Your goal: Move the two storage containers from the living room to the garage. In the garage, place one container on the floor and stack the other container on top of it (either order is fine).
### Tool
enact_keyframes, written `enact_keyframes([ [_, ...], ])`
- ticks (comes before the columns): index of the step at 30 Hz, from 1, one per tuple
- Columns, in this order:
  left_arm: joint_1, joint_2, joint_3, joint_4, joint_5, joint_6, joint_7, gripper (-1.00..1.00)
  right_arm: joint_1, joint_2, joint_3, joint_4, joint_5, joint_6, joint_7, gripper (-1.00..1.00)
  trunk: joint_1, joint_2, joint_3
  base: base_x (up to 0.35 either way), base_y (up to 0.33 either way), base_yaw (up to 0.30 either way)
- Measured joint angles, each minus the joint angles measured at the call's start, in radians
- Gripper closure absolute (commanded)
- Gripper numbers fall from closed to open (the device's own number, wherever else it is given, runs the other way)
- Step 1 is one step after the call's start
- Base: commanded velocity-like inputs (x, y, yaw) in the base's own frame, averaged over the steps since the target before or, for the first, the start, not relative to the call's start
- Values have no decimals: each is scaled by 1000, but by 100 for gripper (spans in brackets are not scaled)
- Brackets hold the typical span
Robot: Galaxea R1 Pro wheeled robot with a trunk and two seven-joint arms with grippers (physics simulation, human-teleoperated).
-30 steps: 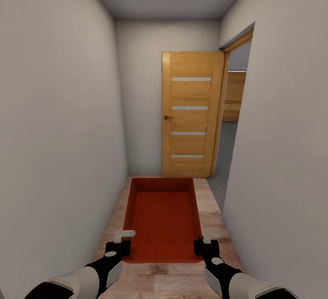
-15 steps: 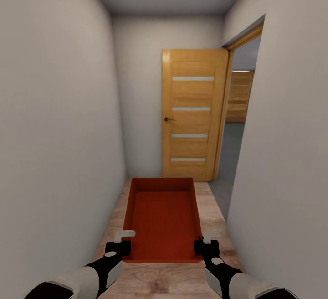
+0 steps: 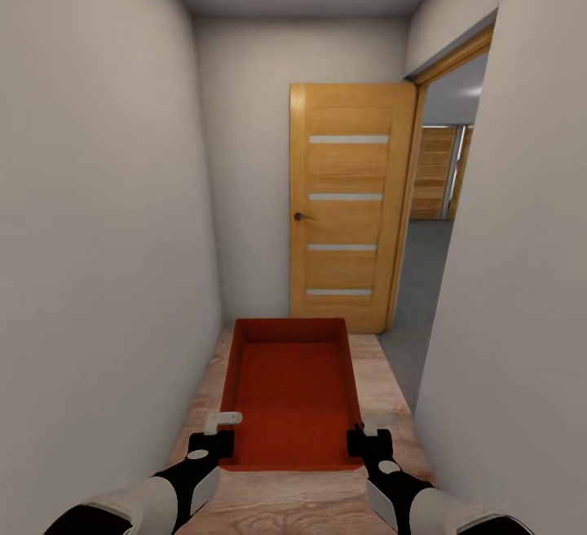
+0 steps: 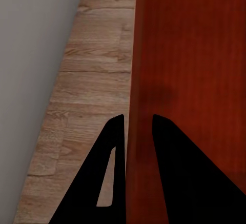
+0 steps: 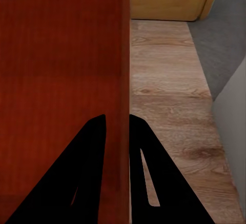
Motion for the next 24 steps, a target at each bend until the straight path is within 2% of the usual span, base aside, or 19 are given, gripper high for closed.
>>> enact_keyframes([
  [24, 0, 0, 0, 0, 0, 0, 0, 100, 0, 0, 0, 0, 0, 0, 0, 100, 0, 0, 0, 322, 0, 0],
])
